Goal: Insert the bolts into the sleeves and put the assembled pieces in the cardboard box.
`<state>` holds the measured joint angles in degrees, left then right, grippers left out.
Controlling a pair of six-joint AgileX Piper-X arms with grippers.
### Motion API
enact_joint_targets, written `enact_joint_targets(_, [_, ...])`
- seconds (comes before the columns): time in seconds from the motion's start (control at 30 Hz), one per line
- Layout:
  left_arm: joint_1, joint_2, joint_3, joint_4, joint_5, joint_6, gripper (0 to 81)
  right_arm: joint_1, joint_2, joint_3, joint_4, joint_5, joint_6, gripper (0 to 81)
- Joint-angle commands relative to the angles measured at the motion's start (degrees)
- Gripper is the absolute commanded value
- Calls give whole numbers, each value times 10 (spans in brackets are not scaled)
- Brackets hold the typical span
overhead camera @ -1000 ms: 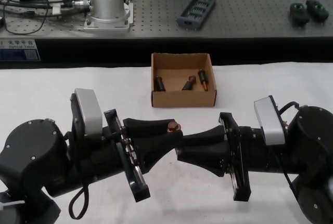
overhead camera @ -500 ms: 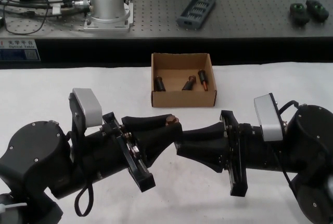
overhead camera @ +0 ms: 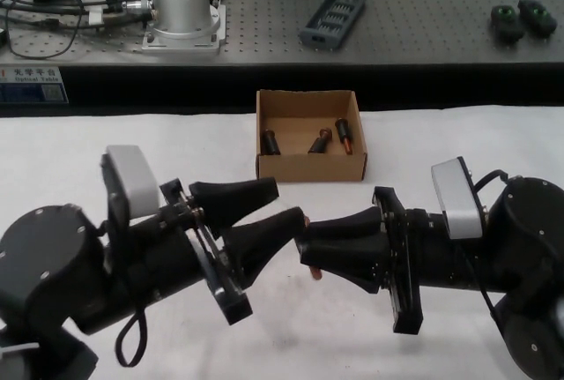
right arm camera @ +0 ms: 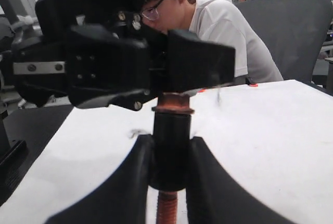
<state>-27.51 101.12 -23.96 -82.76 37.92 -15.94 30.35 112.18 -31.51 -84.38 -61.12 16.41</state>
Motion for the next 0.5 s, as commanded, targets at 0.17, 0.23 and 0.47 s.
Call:
enact_joint_targets(0.17, [2, -13, 19, -62, -17, -26, 393, -4, -4, -2, 15, 10, 3, 71])
enact_joint_targets(0.23, [4, -13, 19, -62, -18, -16, 393, -4, -4, -2, 17, 10, 3, 71])
enact_joint_targets(0.47, [19, -15, 53, -62, -162, 73, 393, -4, -4, 3, 18, 39, 4, 71])
